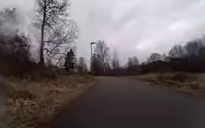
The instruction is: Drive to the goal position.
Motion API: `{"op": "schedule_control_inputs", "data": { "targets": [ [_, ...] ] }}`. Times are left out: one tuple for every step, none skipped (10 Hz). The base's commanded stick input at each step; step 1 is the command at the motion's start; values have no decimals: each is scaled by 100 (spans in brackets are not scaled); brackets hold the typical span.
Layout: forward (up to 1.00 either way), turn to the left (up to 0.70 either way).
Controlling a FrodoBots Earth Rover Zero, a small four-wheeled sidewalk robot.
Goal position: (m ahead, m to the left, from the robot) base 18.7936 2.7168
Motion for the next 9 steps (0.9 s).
{"op": "schedule_control_inputs", "data": {
  "targets": [
    [70,0],
    [70,0],
    [70,0],
    [70,0],
    [70,0],
    [70,0],
    [70,0],
    [70,0],
    [70,0]
  ]
}}
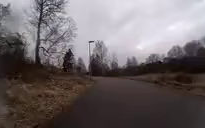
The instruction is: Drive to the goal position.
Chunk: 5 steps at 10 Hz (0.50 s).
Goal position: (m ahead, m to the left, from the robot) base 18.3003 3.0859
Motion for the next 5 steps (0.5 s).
{"op": "schedule_control_inputs", "data": {
  "targets": [
    [70,0],
    [70,0],
    [70,0],
    [70,0],
    [70,0]
  ]
}}
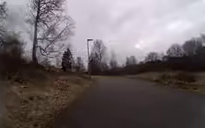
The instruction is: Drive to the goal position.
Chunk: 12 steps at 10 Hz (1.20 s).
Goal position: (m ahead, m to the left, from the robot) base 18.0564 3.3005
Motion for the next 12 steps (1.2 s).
{"op": "schedule_control_inputs", "data": {
  "targets": [
    [70,0],
    [70,0],
    [70,0],
    [70,0],
    [70,0],
    [70,0],
    [70,0],
    [70,0],
    [70,0],
    [70,0],
    [70,0],
    [70,0]
  ]
}}
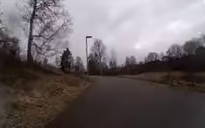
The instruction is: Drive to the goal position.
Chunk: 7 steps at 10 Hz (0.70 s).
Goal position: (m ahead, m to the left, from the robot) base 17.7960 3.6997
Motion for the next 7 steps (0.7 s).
{"op": "schedule_control_inputs", "data": {
  "targets": [
    [70,0],
    [70,0],
    [70,0],
    [70,0],
    [70,0],
    [70,0],
    [70,0]
  ]
}}
